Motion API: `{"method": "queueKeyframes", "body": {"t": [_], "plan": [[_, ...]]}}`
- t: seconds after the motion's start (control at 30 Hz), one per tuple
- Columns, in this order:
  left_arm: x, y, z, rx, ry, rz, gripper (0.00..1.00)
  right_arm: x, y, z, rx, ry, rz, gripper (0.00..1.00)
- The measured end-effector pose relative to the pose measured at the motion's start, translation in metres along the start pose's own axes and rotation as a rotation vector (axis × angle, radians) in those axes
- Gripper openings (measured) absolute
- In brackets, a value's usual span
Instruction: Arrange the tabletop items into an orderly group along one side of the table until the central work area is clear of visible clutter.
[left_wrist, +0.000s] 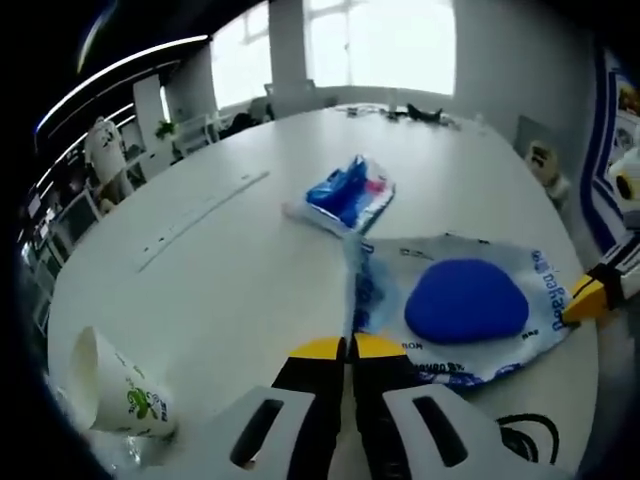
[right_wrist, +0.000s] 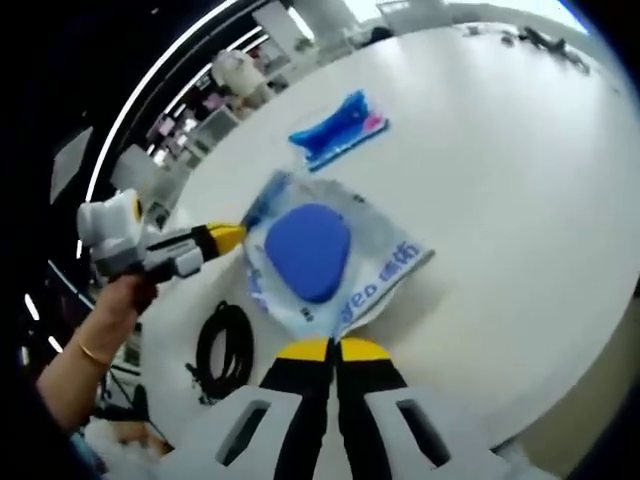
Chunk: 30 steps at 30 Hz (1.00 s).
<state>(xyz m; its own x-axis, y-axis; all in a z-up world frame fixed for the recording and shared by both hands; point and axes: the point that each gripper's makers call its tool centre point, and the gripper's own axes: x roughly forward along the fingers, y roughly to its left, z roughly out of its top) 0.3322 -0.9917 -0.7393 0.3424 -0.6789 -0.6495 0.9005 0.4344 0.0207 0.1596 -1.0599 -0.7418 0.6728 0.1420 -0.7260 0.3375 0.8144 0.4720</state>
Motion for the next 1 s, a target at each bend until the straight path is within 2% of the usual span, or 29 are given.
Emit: {"method": "queueKeyframes", "body": {"t": [0.4,0.53,0.77,1.0], "plan": [[-0.028,0.011,-0.007,-0.015,-0.019,0.057,0.0,0.0,0.007,0.028,-0.147,-0.054,0.004,0.0],[-0.037,0.014,-0.014,-0.014,-0.009,0.077,0.0,0.002,0.011,0.039,-0.163,-0.072,0.013,0.0],[-0.051,0.025,-0.02,-0.039,-0.012,0.126,0.0,0.009,0.023,0.063,-0.211,-0.1,0.047,0.0],[-0.06,0.037,-0.029,-0.056,-0.002,0.174,0.0,0.022,0.037,0.085,-0.323,-0.099,0.073,0.0]]}}
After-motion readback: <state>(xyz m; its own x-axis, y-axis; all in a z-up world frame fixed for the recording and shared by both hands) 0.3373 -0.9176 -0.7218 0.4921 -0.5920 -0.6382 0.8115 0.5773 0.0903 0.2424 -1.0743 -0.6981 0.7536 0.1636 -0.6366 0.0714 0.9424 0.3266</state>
